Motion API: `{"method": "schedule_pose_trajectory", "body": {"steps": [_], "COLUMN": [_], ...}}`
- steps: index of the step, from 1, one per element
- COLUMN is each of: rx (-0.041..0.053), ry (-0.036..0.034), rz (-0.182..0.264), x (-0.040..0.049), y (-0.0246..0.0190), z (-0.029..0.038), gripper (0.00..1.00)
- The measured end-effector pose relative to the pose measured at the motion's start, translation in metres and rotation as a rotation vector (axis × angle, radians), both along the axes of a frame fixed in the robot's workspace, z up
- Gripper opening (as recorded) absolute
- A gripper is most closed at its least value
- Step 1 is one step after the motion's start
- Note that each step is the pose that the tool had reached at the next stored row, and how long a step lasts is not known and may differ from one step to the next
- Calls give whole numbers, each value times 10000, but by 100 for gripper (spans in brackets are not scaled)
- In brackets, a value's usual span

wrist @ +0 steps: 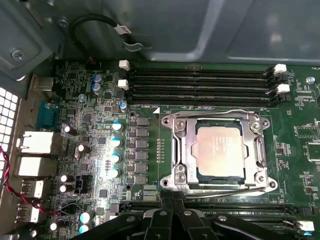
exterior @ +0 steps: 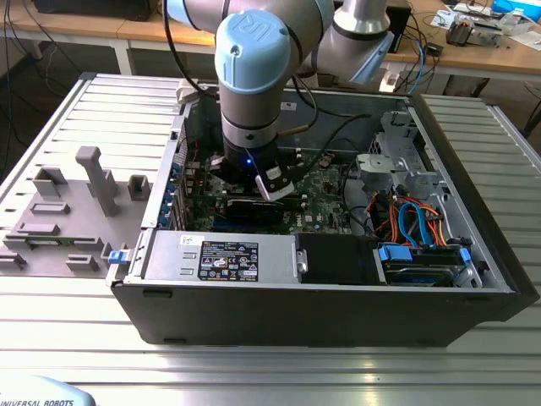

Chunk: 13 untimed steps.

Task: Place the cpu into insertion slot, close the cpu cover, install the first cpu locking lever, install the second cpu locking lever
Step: 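Install the second cpu locking lever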

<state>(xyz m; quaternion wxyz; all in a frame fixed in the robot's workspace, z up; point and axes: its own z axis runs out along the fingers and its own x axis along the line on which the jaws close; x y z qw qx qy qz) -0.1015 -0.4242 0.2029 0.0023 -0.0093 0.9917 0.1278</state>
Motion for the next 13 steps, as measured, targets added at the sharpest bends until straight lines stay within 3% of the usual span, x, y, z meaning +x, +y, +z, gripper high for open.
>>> {"method": "schedule_pose_trajectory", "body": {"steps": [4, 7, 13], "rx": [113, 279, 368], "ry": [1, 1, -3], "rz": [0, -7, -6], "x": [-7, -14, -14], "y": [0, 4, 19], "z": [-32, -65, -69], "gripper": [11, 11, 11]}}
